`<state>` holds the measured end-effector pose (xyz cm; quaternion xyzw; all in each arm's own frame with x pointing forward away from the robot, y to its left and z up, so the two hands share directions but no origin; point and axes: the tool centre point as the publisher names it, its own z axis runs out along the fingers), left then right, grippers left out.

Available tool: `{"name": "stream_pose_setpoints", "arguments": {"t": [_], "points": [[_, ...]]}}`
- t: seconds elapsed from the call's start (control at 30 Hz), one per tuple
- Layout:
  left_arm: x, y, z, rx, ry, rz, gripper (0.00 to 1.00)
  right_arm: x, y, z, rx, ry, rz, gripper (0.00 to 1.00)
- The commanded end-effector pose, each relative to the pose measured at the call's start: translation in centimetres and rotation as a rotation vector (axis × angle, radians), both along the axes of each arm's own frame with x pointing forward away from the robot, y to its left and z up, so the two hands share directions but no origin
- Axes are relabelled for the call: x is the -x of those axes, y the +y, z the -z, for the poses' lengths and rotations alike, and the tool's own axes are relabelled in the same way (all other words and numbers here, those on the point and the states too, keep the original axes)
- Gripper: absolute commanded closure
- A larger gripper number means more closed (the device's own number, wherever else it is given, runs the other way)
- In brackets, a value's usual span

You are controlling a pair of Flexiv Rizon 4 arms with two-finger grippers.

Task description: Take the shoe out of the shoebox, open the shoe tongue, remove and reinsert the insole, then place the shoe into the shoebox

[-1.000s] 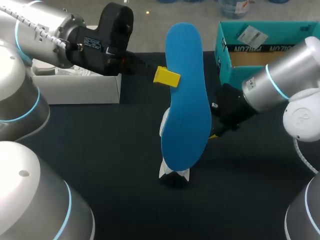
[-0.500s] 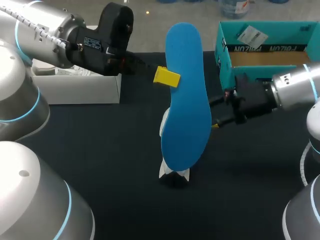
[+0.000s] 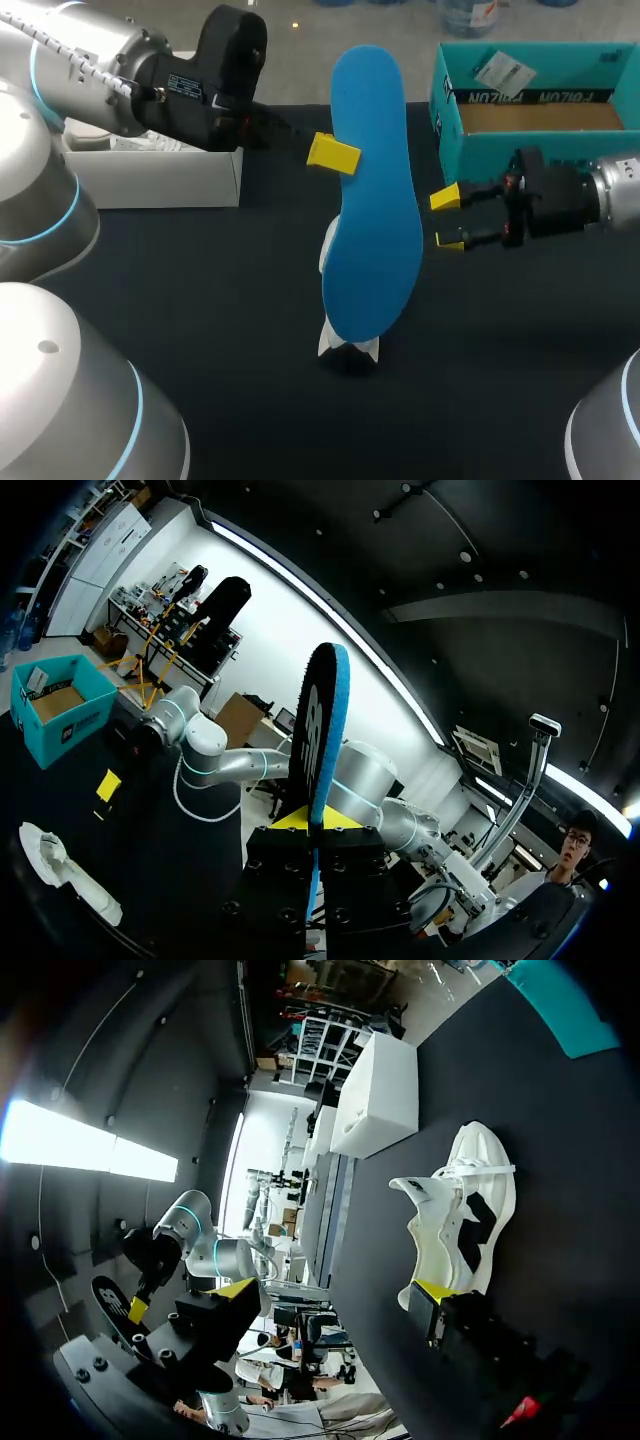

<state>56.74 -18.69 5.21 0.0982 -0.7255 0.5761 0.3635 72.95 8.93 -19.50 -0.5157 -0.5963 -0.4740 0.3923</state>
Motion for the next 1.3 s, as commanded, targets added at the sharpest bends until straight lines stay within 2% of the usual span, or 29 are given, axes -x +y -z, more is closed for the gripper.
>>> {"name": "stream_pose_setpoints", "arguments": {"t": [0.03,0.17,0.23,0.27,0.43,0.63,0.73,0.87,1.1,1.3], "points": [[-0.1,-0.2,0.0,0.000,0.000,0.003,1.00,-0.3,0.2,0.0,0.003,0.002,-0.003,0.00],[-0.1,-0.2,0.0,0.000,0.000,0.003,1.00,-0.3,0.2,0.0,0.003,0.002,-0.003,0.00],[-0.1,-0.2,0.0,0.000,0.000,0.003,1.00,-0.1,0.4,-0.5,-0.120,-0.025,0.048,0.00],[-0.1,-0.2,0.0,0.000,0.000,0.003,1.00,-0.1,0.3,-0.9,-0.159,-0.006,0.105,0.00],[-0.1,-0.2,0.0,0.000,0.000,0.003,1.00,-0.4,-0.1,-3.4,-0.247,0.027,0.184,0.00],[-0.1,-0.2,0.0,0.000,0.000,0.003,1.00,-1.1,-0.6,-6.8,-0.191,0.038,0.159,0.00],[-0.1,-0.2,0.0,0.000,0.000,0.003,1.00,-1.8,-0.7,-7.7,-0.185,0.065,0.145,0.00],[-0.1,-0.2,0.0,0.000,0.000,0.003,1.00,-2.9,-0.3,-8.4,-0.239,0.073,0.107,0.00],[-0.1,-0.2,0.0,0.000,0.000,0.003,1.00,-4.2,0.6,-9.3,-0.237,0.084,0.078,0.00],[-0.1,-0.2,0.0,0.000,0.000,0.003,1.00,-4.5,0.9,-9.4,-0.235,0.083,0.064,0.00]]}}
